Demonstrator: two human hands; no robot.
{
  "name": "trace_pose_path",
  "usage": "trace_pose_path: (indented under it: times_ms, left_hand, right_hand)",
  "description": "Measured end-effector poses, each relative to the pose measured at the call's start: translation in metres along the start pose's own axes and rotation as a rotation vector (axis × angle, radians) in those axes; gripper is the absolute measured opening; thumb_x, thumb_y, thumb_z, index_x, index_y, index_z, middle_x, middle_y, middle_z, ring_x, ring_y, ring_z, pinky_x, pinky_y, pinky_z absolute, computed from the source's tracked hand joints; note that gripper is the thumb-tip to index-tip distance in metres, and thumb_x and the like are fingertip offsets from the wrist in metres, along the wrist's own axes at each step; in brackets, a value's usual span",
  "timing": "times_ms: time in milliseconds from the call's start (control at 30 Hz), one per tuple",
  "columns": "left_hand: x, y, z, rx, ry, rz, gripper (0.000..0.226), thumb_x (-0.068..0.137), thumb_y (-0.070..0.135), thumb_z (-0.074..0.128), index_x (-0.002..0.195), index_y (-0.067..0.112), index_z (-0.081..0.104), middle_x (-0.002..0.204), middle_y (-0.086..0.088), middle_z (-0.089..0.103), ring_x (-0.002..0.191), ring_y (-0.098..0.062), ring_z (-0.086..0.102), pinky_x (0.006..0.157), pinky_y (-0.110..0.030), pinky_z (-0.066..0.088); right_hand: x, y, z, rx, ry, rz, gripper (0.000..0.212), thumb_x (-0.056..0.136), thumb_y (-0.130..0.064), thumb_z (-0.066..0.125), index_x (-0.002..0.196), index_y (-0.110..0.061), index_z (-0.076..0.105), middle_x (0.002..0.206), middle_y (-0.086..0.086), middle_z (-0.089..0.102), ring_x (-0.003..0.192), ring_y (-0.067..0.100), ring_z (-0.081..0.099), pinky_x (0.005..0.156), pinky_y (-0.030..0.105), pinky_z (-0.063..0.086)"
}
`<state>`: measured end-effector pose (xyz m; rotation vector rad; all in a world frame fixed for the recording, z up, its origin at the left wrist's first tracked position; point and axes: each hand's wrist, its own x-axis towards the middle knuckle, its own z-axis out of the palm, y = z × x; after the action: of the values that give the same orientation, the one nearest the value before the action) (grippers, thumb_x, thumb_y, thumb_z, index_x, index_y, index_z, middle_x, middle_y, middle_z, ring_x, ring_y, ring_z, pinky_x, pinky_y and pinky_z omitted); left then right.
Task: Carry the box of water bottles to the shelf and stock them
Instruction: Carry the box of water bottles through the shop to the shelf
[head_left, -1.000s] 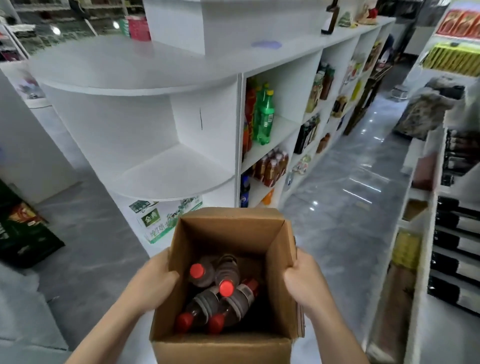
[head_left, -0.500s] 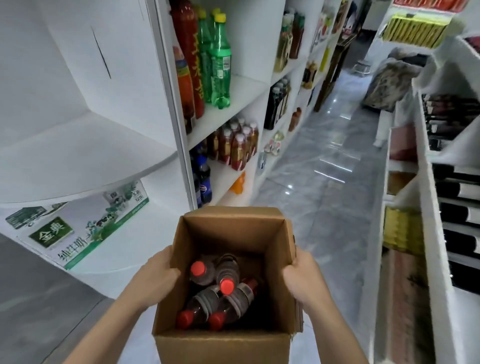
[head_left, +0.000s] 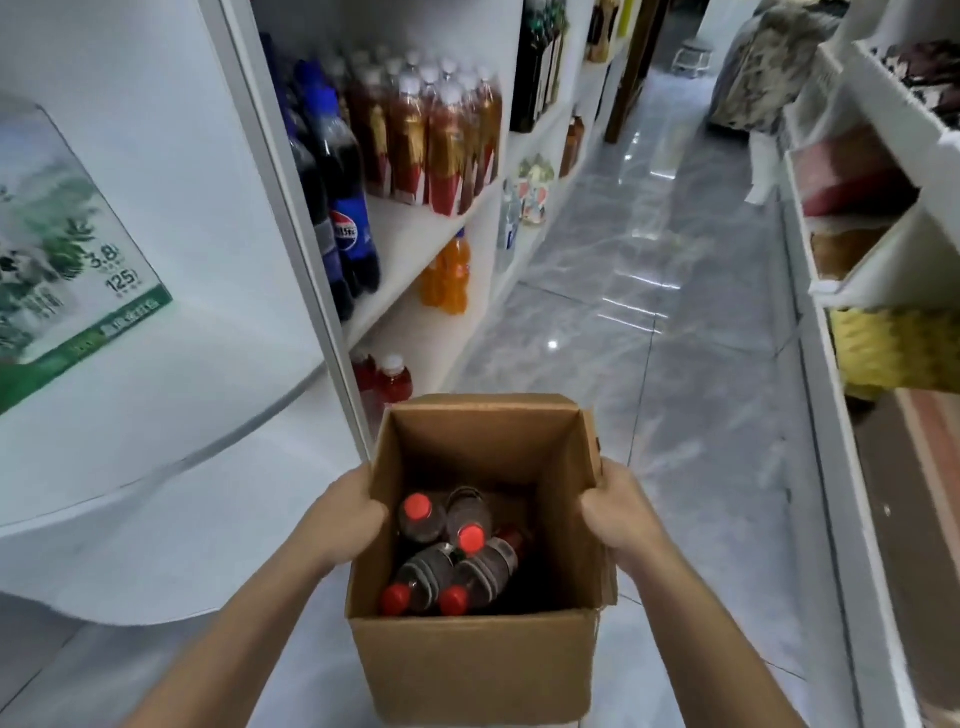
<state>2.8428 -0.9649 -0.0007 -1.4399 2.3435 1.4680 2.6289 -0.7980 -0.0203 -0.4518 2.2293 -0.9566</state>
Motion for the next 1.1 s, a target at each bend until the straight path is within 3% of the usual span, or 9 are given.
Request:
trace_pose_path:
  times_ms: [267, 500, 633, 700, 767, 800, 867, 967, 1100]
  left_hand:
    - [0.053, -0.054, 0.026, 0.115, -0.036, -0.029, 0.042, 0.065, 0.022, 0.048, 0.104, 0.021, 0.062, 0.106, -0.005, 0.069, 0.097, -0.026, 0.064, 0.090, -0.047, 0.052]
    - [0.084, -0.094, 0.035, 0.157, -0.036, -0.111, 0.038, 0.072, 0.027, 0.046, 0.107, 0.019, 0.060, 0.108, -0.007, 0.069, 0.096, -0.026, 0.064, 0.091, -0.049, 0.052]
    - [0.081, -0.090, 0.040, 0.178, 0.050, -0.093, 0.024, 0.090, 0.017, 0.053, 0.113, 0.018, 0.058, 0.113, -0.007, 0.068, 0.092, -0.022, 0.060, 0.084, -0.037, 0.048]
    - [0.079, -0.092, 0.045, 0.209, 0.107, -0.091, 0.035, 0.094, 0.019, 0.052, 0.129, 0.017, 0.049, 0.120, -0.008, 0.066, 0.093, -0.022, 0.061, 0.082, -0.035, 0.048]
    - [0.081, -0.095, 0.048, 0.234, 0.191, -0.069, 0.051, 0.096, 0.020, 0.052, 0.144, 0.018, 0.034, 0.130, -0.009, 0.062, 0.106, -0.028, 0.065, 0.089, -0.040, 0.053]
    - [0.083, -0.095, 0.048, 0.225, 0.238, -0.038, 0.056, 0.096, 0.021, 0.053, 0.147, 0.020, 0.030, 0.136, -0.008, 0.059, 0.113, -0.029, 0.063, 0.094, -0.042, 0.053]
    - [0.085, -0.095, 0.048, 0.207, 0.328, 0.086, 0.059, 0.094, 0.017, 0.054, 0.147, 0.026, 0.030, 0.147, -0.002, 0.048, 0.129, -0.025, 0.052, 0.106, -0.044, 0.047]
    - [0.083, -0.097, 0.049, 0.351, 0.373, 0.275, 0.060, 0.093, 0.008, 0.049, 0.149, 0.022, 0.033, 0.157, 0.000, 0.033, 0.145, -0.021, 0.029, 0.119, -0.045, 0.030]
    - [0.082, -0.113, 0.056, 0.536, 0.300, 0.342, 0.059, 0.096, 0.012, 0.045, 0.153, 0.021, 0.029, 0.165, 0.002, 0.013, 0.152, -0.022, 0.004, 0.124, -0.041, 0.008]
  right_hand:
    - [0.037, 0.046, 0.060, 0.024, -0.004, 0.083, 0.029, 0.093, 0.004, 0.047, 0.095, -0.019, 0.065, 0.091, 0.008, 0.071, 0.088, 0.025, 0.068, 0.086, 0.049, 0.060]
    - [0.049, 0.062, 0.097, -0.066, -0.028, 0.099, 0.028, 0.088, 0.002, 0.052, 0.101, -0.020, 0.064, 0.093, 0.005, 0.070, 0.089, 0.023, 0.067, 0.083, 0.048, 0.060]
    - [0.052, 0.061, 0.103, -0.151, 0.034, 0.111, 0.032, 0.086, -0.003, 0.059, 0.114, -0.016, 0.062, 0.098, 0.005, 0.070, 0.091, 0.023, 0.066, 0.081, 0.040, 0.059]
    - [0.053, 0.059, 0.104, -0.294, 0.080, 0.046, 0.055, 0.085, -0.007, 0.066, 0.136, -0.015, 0.049, 0.120, 0.009, 0.065, 0.104, 0.027, 0.064, 0.083, 0.037, 0.056]
    - [0.051, 0.051, 0.109, -0.488, 0.202, -0.110, 0.088, 0.083, -0.011, 0.073, 0.154, -0.015, 0.022, 0.150, 0.014, 0.043, 0.136, 0.034, 0.046, 0.104, 0.041, 0.049]
    - [0.048, 0.045, 0.112, -0.573, 0.271, -0.221, 0.092, 0.083, -0.013, 0.075, 0.156, -0.014, 0.019, 0.157, 0.016, 0.033, 0.145, 0.036, 0.034, 0.115, 0.044, 0.039]
    - [0.040, 0.032, 0.121, -0.655, 0.337, -0.452, 0.082, 0.084, -0.015, 0.074, 0.153, -0.014, 0.030, 0.159, 0.015, 0.031, 0.150, 0.035, 0.025, 0.122, 0.046, 0.026]
    - [0.036, 0.018, 0.144, -0.638, 0.197, -0.642, 0.069, 0.088, -0.010, 0.067, 0.151, -0.018, 0.039, 0.161, 0.009, 0.033, 0.152, 0.027, 0.024, 0.123, 0.042, 0.021]
    - [0.046, 0.006, 0.184, -0.712, -0.221, -0.552, 0.077, 0.091, -0.012, 0.065, 0.157, -0.019, 0.026, 0.164, 0.008, 0.021, 0.152, 0.029, 0.018, 0.122, 0.044, 0.029]
